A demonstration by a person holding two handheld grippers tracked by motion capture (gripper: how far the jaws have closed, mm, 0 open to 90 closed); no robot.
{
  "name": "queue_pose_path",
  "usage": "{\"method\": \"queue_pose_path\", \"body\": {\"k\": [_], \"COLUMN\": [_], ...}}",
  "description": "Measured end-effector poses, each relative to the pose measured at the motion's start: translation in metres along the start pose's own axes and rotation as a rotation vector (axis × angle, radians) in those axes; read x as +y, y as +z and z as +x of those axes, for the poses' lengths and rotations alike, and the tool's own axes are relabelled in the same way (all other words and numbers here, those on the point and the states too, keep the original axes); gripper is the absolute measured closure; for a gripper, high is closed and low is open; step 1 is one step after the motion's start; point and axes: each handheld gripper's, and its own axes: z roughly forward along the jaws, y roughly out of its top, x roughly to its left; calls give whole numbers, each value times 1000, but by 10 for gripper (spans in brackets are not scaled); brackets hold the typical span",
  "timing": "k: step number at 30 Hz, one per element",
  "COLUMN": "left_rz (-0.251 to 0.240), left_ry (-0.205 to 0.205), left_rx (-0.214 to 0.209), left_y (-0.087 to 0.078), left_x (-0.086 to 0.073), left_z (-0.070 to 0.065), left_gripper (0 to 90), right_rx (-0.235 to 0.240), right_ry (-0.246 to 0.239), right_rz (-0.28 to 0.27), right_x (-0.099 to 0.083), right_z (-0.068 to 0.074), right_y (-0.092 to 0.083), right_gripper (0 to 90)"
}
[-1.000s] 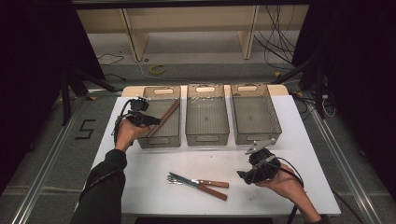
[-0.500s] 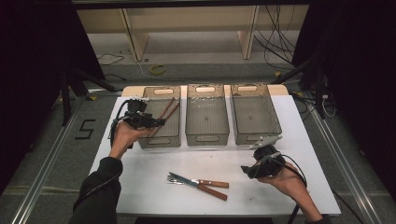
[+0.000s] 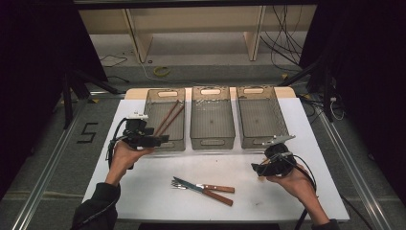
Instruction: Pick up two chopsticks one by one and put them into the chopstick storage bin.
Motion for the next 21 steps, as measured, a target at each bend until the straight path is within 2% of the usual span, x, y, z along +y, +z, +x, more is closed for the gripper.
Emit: {"method": "queue_pose_path", "body": {"k": [4, 9, 16, 21], "left_rz": [-10, -36, -30, -39], "left_ry": [19, 10, 32, 21], "left_rx": [-2, -11, -22, -28], "left_y": [-6, -12, -11, -11], "left_x": [-5, -12, -23, -32], "left_z": [-6, -11, -19, -22], "left_gripper": [221, 217, 205, 203], "right_rx": [-15, -16, -29, -29], "right_ry": [18, 37, 52, 79], "right_rz": [9, 23, 44, 59], "right_x": [-1, -2, -2, -3], "right_z": [-4, -6, -8, -11], "right_y": [2, 4, 7, 11], "right_gripper": [281, 286, 291, 295]}}
